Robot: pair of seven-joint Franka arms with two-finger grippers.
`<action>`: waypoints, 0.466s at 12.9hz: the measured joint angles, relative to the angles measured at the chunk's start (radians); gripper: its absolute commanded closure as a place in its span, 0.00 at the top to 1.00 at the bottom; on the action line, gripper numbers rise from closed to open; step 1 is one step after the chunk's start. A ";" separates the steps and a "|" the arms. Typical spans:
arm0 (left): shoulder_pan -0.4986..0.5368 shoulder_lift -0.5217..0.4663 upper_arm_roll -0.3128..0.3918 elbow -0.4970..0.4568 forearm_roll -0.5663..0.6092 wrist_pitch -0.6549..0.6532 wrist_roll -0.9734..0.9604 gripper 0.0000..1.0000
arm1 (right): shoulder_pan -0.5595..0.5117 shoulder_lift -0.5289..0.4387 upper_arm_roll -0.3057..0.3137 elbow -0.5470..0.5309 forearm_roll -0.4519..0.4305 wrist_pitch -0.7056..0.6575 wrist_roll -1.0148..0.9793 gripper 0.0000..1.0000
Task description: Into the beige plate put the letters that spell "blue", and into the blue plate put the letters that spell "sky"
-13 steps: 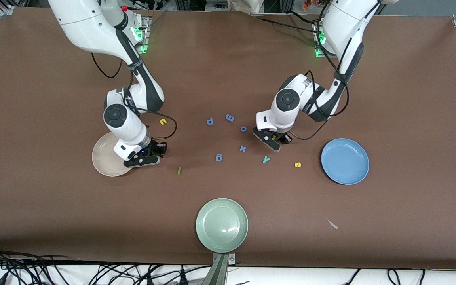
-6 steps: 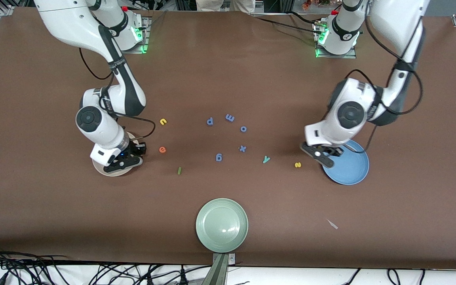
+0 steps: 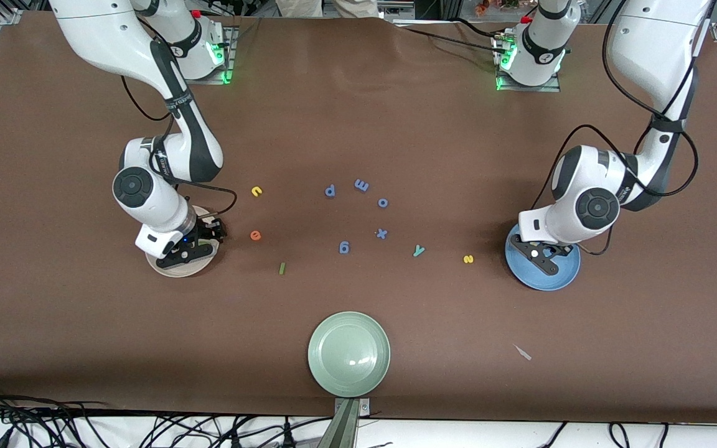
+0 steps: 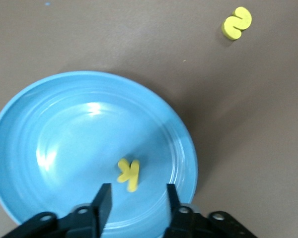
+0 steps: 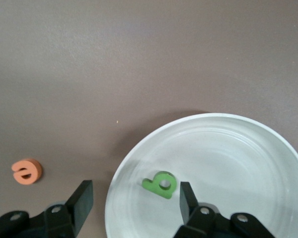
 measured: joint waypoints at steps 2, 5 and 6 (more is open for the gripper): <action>-0.007 0.000 -0.009 0.011 0.000 0.006 0.000 1.00 | 0.001 0.000 0.046 0.006 0.001 0.000 0.100 0.79; -0.031 0.001 -0.028 0.067 0.000 0.010 -0.001 1.00 | 0.007 0.014 0.145 0.008 -0.009 0.008 0.294 0.79; -0.055 0.007 -0.032 0.094 0.000 0.010 -0.004 1.00 | 0.011 0.022 0.165 0.009 -0.032 0.020 0.345 0.79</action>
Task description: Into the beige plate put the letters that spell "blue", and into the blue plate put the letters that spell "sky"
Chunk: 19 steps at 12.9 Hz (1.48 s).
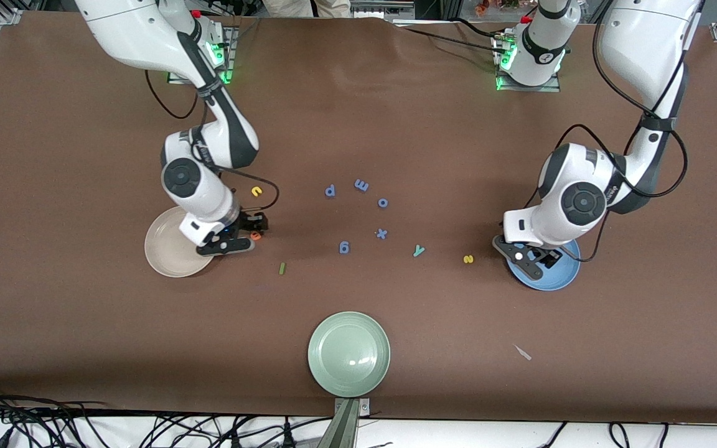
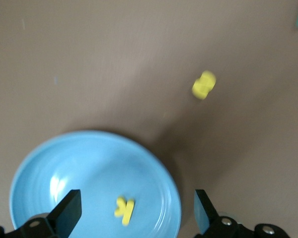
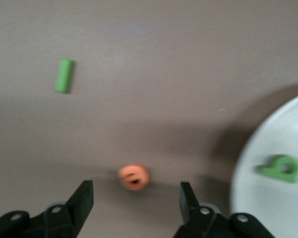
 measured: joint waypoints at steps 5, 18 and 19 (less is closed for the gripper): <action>-0.138 0.134 -0.001 0.139 0.000 0.002 -0.137 1.00 | 0.000 0.035 0.004 0.002 -0.048 0.043 0.052 0.72; -0.130 0.231 0.003 0.157 -0.005 0.003 -0.619 0.71 | -0.001 0.048 0.002 -0.023 -0.055 0.110 0.041 0.15; -0.130 0.231 0.002 0.157 -0.009 0.009 -0.621 0.71 | -0.001 0.040 -0.004 -0.019 -0.056 0.091 0.024 0.15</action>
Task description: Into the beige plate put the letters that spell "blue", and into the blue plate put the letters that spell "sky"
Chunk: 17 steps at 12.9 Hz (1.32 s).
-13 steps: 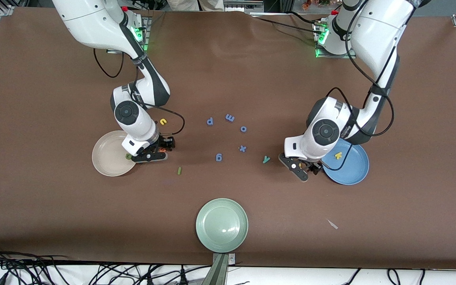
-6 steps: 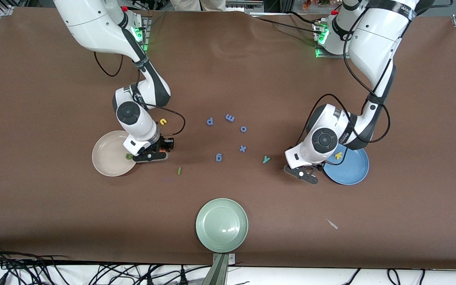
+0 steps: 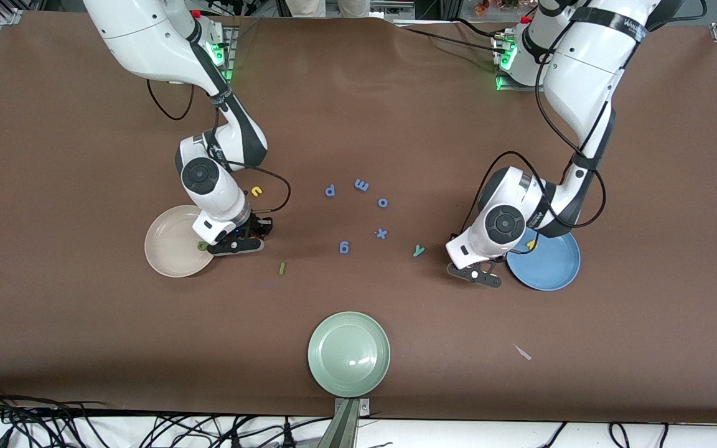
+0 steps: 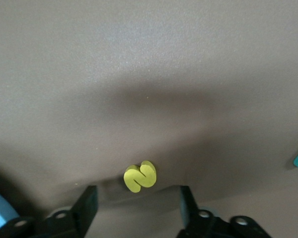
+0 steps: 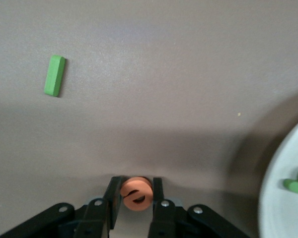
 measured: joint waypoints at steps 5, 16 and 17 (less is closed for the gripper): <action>0.000 0.000 -0.001 0.002 -0.001 0.027 -0.002 0.63 | -0.005 -0.079 -0.115 0.051 -0.003 -0.191 -0.287 0.28; 0.002 0.008 -0.005 0.007 -0.007 0.047 -0.008 0.04 | 0.000 -0.021 -0.058 0.266 -0.001 -0.343 -0.116 0.89; 0.005 0.008 -0.004 0.008 -0.007 0.047 -0.008 0.04 | 0.016 0.032 -0.047 0.342 0.000 -0.359 -0.042 0.88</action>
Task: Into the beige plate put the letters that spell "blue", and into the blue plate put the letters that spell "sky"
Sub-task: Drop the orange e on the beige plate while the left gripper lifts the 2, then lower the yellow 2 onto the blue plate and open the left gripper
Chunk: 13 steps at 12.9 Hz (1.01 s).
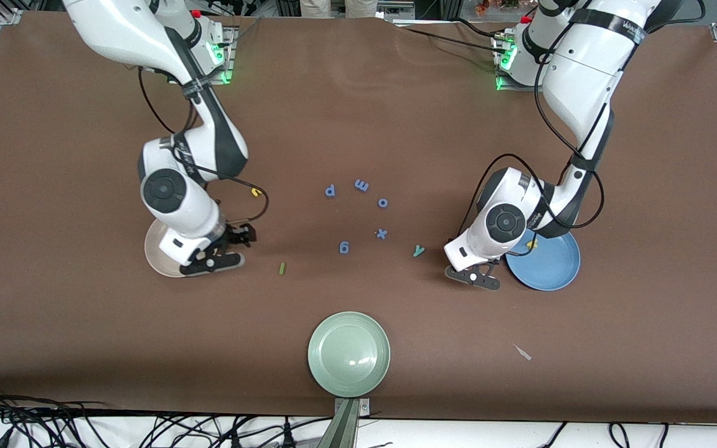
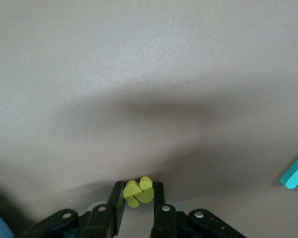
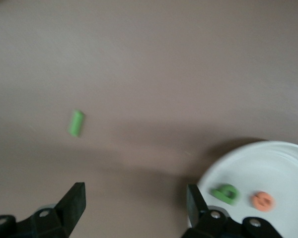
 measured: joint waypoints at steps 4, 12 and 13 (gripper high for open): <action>0.020 -0.043 0.008 0.026 0.000 -0.093 0.000 0.05 | 0.098 0.216 0.005 0.176 0.000 0.061 0.249 0.84; 0.166 -0.114 0.011 -0.015 0.001 -0.239 0.134 1.00 | 0.090 0.256 -0.005 0.195 -0.001 0.074 0.296 0.54; 0.160 -0.114 0.003 -0.015 0.001 -0.238 0.135 1.00 | 0.090 0.257 -0.005 0.194 -0.001 0.074 0.296 0.45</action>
